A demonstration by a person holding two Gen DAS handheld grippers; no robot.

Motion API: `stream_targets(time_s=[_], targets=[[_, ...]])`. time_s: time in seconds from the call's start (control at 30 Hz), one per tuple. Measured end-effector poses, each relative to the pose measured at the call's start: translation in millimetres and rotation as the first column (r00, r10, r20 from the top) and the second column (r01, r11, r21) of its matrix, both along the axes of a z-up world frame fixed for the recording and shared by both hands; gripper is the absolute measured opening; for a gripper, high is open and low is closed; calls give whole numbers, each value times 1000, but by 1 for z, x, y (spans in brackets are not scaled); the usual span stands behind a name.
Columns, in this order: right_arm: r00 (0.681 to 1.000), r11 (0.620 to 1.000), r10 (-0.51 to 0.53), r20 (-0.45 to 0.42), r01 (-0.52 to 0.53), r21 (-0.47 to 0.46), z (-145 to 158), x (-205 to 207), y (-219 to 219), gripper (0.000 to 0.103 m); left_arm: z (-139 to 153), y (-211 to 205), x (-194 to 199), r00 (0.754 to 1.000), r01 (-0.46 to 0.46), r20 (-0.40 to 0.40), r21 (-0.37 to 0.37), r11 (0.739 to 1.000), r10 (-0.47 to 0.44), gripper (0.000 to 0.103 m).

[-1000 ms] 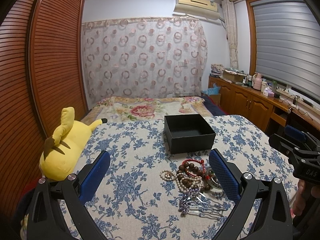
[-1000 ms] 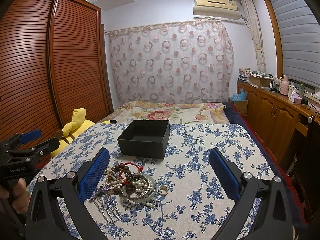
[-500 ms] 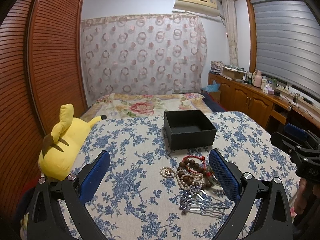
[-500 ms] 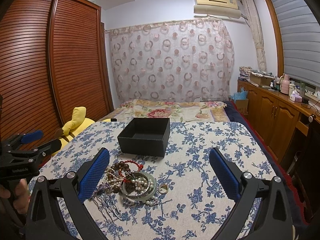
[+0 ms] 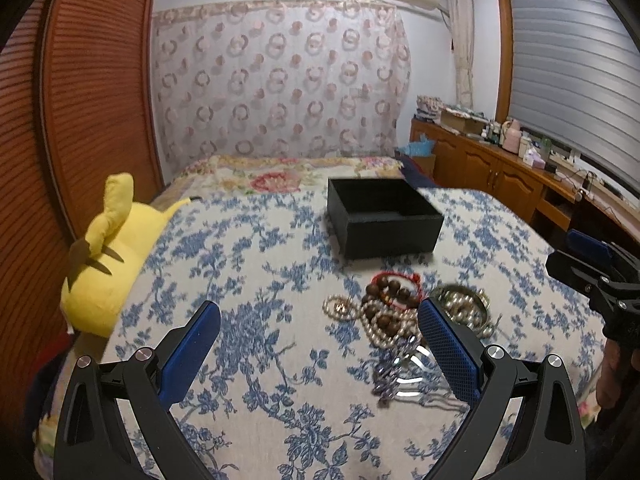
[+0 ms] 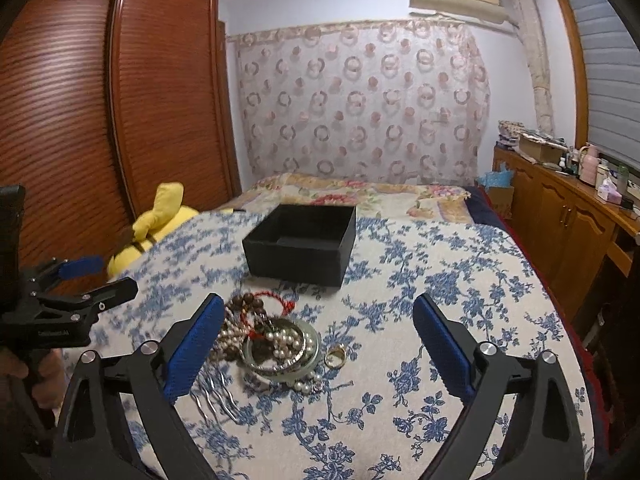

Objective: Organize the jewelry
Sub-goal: 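Grasp the purple crystal hairpins with the left tool while the right tool grasps the silver bangle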

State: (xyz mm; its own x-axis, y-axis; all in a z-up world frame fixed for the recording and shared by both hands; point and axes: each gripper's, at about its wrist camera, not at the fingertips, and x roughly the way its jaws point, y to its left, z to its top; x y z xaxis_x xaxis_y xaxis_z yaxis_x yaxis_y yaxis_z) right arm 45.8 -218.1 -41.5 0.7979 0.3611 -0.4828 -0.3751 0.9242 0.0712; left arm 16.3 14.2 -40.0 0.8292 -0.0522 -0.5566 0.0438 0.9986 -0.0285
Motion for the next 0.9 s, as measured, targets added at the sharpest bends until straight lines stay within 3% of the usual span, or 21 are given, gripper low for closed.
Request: stream_targets(time_s=[0.5,0.9], targets=[[967,978,178,-183,-194,-78,-48,39,34,82,-42,6,16,990,61,-125,-28,998,-64,95],[942,945,239,-236,-282,-165,-60,56,62,72,-59,2,24,976,87,-197,-13,996,-88,95]])
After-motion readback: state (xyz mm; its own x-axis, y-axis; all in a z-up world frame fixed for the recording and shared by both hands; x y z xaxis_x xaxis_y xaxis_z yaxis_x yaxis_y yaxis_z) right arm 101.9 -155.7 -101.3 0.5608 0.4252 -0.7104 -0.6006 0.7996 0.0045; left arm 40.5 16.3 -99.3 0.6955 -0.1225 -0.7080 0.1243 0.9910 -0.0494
